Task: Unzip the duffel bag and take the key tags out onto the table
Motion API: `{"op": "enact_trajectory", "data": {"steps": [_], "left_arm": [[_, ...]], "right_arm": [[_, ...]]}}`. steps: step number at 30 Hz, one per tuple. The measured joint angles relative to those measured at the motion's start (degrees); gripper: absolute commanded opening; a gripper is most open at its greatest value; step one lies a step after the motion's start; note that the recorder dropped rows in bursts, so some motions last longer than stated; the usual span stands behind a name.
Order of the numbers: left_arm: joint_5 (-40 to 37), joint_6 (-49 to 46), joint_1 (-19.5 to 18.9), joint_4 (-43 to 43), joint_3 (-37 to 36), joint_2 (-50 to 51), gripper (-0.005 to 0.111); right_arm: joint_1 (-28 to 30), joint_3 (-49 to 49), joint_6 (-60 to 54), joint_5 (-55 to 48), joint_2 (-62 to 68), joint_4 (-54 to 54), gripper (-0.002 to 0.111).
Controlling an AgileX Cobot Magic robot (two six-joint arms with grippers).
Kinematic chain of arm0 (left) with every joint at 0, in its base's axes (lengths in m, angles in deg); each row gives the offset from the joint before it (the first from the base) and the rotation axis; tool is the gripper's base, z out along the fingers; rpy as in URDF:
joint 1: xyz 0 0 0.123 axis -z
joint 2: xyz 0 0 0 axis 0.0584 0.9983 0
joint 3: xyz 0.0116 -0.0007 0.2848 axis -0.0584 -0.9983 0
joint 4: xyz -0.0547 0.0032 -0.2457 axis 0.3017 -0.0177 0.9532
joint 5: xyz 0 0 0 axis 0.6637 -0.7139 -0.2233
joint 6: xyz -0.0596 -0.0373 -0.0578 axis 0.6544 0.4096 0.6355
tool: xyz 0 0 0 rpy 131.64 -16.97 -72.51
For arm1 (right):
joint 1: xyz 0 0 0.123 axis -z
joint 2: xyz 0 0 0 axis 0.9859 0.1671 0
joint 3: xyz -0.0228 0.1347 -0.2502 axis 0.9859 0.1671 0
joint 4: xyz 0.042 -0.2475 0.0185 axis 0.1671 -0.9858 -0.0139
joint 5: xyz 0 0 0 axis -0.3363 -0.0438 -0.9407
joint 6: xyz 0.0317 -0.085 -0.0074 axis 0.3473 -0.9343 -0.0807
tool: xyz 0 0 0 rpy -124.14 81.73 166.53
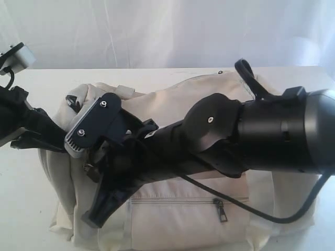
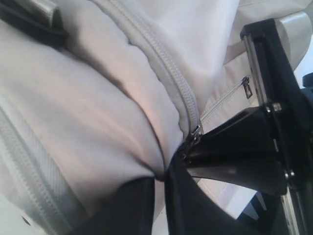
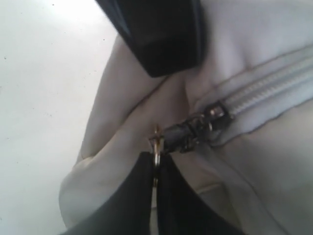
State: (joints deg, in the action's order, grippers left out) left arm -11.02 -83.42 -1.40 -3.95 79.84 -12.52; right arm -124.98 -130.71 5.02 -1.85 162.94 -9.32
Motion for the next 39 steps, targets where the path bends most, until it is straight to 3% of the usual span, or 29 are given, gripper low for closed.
{"op": "enact_trajectory", "data": {"steps": [21, 26, 39], "left_arm": [[-0.2, -0.1, 0.0, 0.0, 0.0, 0.0, 0.0], [-0.2, -0.2, 0.0, 0.0, 0.0, 0.0, 0.0], [-0.2, -0.5, 0.0, 0.3, 0.0, 0.0, 0.0]], "right_arm": [[0.0, 0.0, 4.3, -4.5, -6.2, -3.0, 0.0], [0.0, 0.0, 10.3, 1.0, -8.2, -3.0, 0.0], [0.0, 0.0, 11.5, 11.2, -8.8, -3.0, 0.0]]}}
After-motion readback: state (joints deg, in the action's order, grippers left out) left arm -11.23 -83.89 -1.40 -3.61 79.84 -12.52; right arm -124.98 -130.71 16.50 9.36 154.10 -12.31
